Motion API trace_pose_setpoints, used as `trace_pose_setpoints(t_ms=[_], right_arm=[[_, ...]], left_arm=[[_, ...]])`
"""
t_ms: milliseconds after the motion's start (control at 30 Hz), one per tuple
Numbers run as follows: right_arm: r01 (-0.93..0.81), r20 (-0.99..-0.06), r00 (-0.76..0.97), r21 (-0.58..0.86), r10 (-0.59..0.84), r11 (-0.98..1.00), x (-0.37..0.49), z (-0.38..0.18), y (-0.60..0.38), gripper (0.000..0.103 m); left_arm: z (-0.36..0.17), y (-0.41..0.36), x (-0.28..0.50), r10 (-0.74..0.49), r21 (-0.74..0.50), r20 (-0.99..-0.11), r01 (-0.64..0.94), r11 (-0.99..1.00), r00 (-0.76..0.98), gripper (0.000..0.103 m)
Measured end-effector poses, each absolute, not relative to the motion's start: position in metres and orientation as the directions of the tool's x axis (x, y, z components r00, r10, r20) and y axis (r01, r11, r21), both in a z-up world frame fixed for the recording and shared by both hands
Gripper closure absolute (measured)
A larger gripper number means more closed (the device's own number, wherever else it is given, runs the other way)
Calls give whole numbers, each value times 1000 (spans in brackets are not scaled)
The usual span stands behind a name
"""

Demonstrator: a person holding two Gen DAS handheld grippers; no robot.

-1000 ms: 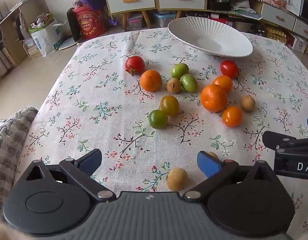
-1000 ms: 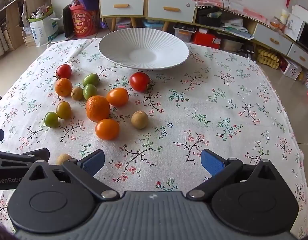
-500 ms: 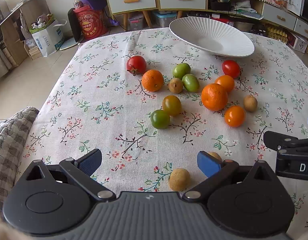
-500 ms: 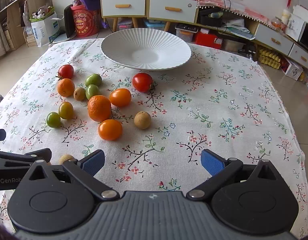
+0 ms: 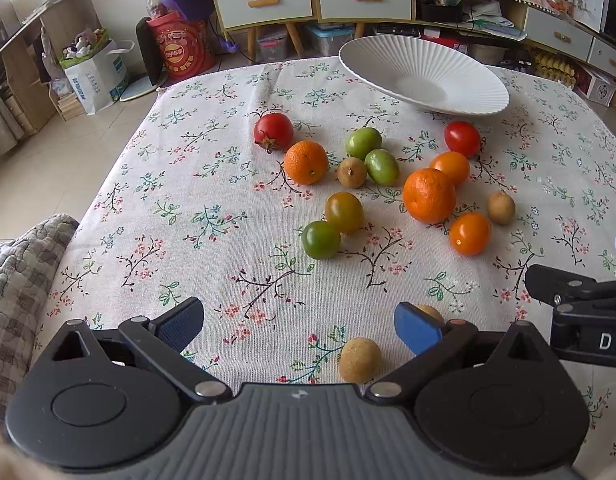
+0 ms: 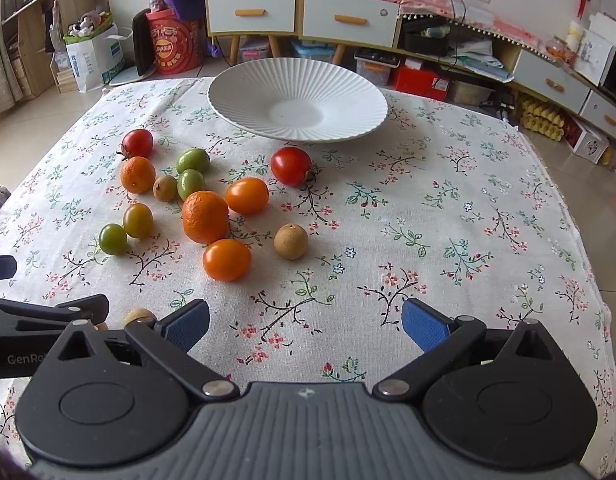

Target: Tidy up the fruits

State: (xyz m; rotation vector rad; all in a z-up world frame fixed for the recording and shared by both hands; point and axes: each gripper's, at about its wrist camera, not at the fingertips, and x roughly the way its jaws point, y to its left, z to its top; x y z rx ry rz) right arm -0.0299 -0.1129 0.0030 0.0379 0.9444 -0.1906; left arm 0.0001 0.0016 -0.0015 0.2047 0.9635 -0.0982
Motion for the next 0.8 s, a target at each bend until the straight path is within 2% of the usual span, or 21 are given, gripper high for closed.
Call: trace_pose_setpoints(t_ms=[800], right_arm=[[177, -807, 573, -51, -145, 983, -29, 4, -111, 0]], left_arm=[[0, 2, 1, 7, 130, -821, 175, 976, 571, 6]])
